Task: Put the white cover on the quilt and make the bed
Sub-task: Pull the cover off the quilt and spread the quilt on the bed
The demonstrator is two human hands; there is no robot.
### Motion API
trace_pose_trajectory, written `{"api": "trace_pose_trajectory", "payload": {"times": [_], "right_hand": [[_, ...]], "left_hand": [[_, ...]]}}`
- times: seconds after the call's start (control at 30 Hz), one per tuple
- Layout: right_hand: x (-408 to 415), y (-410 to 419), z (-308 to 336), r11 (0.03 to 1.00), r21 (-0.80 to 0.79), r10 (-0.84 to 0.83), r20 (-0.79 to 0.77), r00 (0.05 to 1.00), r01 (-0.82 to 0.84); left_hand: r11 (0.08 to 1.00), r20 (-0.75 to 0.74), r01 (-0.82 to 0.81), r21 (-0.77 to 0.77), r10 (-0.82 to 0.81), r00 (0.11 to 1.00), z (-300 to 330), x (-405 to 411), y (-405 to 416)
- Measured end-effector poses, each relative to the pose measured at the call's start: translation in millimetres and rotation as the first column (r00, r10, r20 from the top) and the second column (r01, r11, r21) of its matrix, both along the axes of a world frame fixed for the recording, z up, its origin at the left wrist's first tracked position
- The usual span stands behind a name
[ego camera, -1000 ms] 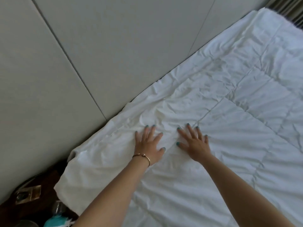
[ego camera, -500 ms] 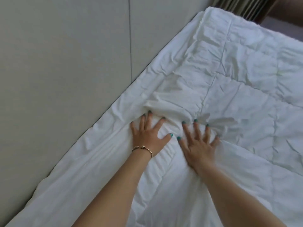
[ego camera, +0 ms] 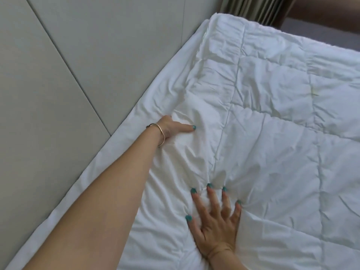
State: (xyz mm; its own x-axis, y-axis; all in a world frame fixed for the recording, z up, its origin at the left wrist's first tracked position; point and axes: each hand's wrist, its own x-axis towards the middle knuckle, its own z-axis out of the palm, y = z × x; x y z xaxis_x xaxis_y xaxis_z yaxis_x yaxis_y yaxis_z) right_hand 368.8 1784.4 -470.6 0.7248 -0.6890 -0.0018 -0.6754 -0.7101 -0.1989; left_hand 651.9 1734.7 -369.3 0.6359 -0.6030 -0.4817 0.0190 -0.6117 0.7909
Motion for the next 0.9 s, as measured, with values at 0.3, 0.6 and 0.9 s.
{"api": "trace_pose_trajectory", "payload": {"times": [0.3, 0.6, 0.9], "right_hand": [[2.3, -2.2, 0.7, 1.0, -0.001, -0.01, 0.005, 1.0, 0.01], [1.1, -6.3, -12.7, 0.994, -0.108, -0.002, 0.102, 0.995, 0.013], [5.3, -8.4, -4.6, 0.998, -0.03, -0.051, 0.044, 0.998, 0.052]], "left_hand": [[0.933, 0.699, -0.316, 0.171, 0.111, 0.706, -31.4, 20.3, 27.5], [0.816, 0.741, 0.463, 0.346, -0.54, 0.398, -43.3, -40.8, 63.3], [0.88, 0.772, -0.002, 0.474, -0.415, 0.482, -32.6, -86.4, 83.7]]}}
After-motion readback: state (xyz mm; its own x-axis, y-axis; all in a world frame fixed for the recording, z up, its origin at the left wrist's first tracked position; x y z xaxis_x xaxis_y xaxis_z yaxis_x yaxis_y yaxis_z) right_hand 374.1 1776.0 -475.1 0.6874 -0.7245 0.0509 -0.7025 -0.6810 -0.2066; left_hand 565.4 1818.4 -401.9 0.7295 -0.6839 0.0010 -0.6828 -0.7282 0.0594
